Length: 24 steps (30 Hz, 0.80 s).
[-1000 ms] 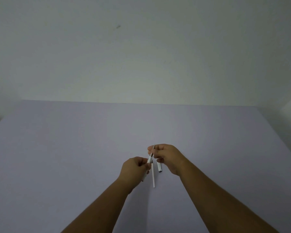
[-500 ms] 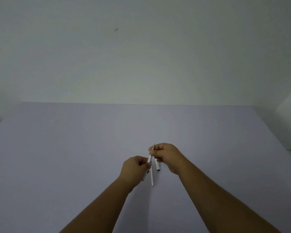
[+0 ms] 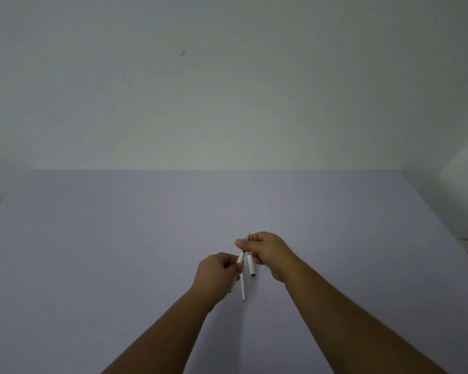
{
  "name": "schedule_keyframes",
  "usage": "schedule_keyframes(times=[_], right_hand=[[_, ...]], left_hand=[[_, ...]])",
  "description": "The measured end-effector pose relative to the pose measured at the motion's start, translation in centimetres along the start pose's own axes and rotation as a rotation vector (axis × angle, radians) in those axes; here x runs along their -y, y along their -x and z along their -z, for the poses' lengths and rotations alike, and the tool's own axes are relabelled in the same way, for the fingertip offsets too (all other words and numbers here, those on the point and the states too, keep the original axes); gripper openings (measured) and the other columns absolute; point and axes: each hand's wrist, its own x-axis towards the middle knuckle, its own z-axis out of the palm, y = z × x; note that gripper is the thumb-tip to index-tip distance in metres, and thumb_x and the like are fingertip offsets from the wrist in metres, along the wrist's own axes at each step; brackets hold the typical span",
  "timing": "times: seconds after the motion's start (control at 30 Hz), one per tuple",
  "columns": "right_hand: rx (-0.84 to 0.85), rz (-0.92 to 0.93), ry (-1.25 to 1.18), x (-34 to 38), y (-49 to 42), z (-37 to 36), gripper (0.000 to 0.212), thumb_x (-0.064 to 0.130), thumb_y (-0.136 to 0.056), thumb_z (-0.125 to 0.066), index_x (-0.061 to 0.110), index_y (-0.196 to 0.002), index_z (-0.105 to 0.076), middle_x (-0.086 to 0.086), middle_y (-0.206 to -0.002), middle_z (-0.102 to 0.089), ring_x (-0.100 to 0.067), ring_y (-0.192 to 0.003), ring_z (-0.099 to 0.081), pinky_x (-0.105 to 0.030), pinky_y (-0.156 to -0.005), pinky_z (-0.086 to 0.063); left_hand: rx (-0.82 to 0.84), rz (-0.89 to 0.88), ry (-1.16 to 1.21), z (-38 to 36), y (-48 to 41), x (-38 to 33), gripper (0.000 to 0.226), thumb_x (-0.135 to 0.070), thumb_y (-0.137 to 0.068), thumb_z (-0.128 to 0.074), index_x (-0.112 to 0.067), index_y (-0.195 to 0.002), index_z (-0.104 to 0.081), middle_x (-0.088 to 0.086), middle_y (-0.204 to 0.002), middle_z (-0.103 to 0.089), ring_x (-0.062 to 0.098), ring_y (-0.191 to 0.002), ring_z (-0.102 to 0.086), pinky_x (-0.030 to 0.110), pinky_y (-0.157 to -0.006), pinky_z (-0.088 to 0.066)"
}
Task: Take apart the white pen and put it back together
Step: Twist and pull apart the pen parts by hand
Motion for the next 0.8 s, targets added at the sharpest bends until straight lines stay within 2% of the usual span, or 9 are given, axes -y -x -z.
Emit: schedule_keyframes(times=[0.07,0.13,0.2,0.33,0.43,0.53,0.6,0.73,0.8], right_hand=[[0.0,0.02,-0.002,-0.07,-0.04,0.1,0.003,0.018,-0.083,-0.069,0.02,-0.082,-0.068,0.001,-0.084,-0.067,-0.015,-0.081,-0.058,-0.027,-0.074,-0.049],[0.04,0.04,-0.034,0.11,0.01,0.26,0.013,0.009,-0.086,-0.064,0.021,-0.088,-0.069,-0.003,-0.096,-0.07,-0.016,-0.089,-0.06,-0.026,-0.077,-0.05],[0.055,0.033,-0.05,0.19,0.09,0.29,0.011,0.014,-0.087,-0.064,0.022,-0.093,-0.069,-0.005,-0.102,-0.07,-0.016,-0.091,-0.059,-0.027,-0.078,-0.049],[-0.009,0.031,0.009,0.03,0.21,0.04,0.002,0.022,-0.084,-0.069,0.022,-0.085,-0.067,0.003,-0.088,-0.067,-0.016,-0.086,-0.059,-0.024,-0.072,-0.048],[0.023,0.049,-0.031,0.12,0.19,0.11,0.02,0.005,-0.089,-0.057,0.019,-0.1,-0.067,0.001,-0.095,-0.07,-0.017,-0.095,-0.063,-0.024,-0.076,-0.049],[0.01,0.027,-0.025,0.39,0.37,-0.02,0.026,0.019,-0.088,-0.063,0.015,-0.114,-0.064,-0.002,-0.101,-0.067,-0.014,-0.089,-0.059,-0.026,-0.077,-0.048],[-0.036,0.015,0.022,0.35,0.32,-0.21,0.028,0.027,-0.083,-0.07,0.015,-0.108,-0.066,0.0,-0.096,-0.065,-0.014,-0.086,-0.058,-0.026,-0.074,-0.047],[0.002,0.027,-0.011,0.33,0.08,-0.15,0.029,0.01,-0.087,-0.06,0.019,-0.114,-0.062,0.0,-0.099,-0.069,-0.018,-0.1,-0.063,-0.027,-0.079,-0.046],[0.008,0.006,-0.016,0.46,0.19,-0.16,0.033,0.018,-0.086,-0.063,0.018,-0.12,-0.06,-0.001,-0.103,-0.067,-0.015,-0.093,-0.06,-0.027,-0.079,-0.046]], left_hand=[[-0.002,0.001,-0.005,-0.06,0.03,-0.02,0.014,-0.019,-0.092,-0.06,-0.012,-0.096,-0.07,0.003,-0.079,-0.069,0.013,-0.064,-0.059,0.015,-0.053,-0.047],[-0.007,0.004,-0.01,-0.07,0.0,-0.05,0.013,-0.019,-0.092,-0.059,-0.012,-0.094,-0.07,0.003,-0.079,-0.068,0.013,-0.064,-0.058,0.016,-0.053,-0.046],[-0.011,0.006,-0.005,-0.04,-0.01,-0.04,0.014,-0.019,-0.092,-0.059,-0.012,-0.096,-0.07,0.004,-0.08,-0.068,0.013,-0.065,-0.059,0.016,-0.054,-0.047],[-0.006,0.007,0.006,-0.08,0.2,-0.03,0.016,-0.019,-0.092,-0.059,-0.011,-0.099,-0.071,0.005,-0.082,-0.07,0.014,-0.067,-0.06,0.016,-0.055,-0.048],[-0.01,0.016,0.003,-0.18,0.21,0.0,0.016,-0.019,-0.092,-0.059,-0.012,-0.1,-0.07,0.004,-0.082,-0.069,0.013,-0.066,-0.059,0.016,-0.054,-0.047],[-0.008,0.011,0.009,-0.14,0.31,0.04,0.014,-0.019,-0.092,-0.058,-0.013,-0.099,-0.07,0.004,-0.083,-0.069,0.013,-0.067,-0.06,0.016,-0.056,-0.048],[-0.005,0.01,0.005,-0.16,0.39,0.05,0.014,-0.018,-0.093,-0.058,-0.013,-0.099,-0.069,0.003,-0.082,-0.069,0.013,-0.067,-0.06,0.016,-0.056,-0.048],[-0.014,0.029,0.003,-0.28,0.38,0.18,0.016,-0.018,-0.092,-0.058,-0.012,-0.102,-0.07,0.002,-0.081,-0.069,0.011,-0.065,-0.06,0.015,-0.054,-0.046],[-0.016,0.034,0.006,-0.23,0.4,0.17,0.016,-0.019,-0.093,-0.059,-0.012,-0.102,-0.07,0.001,-0.08,-0.068,0.01,-0.064,-0.06,0.014,-0.053,-0.045]])
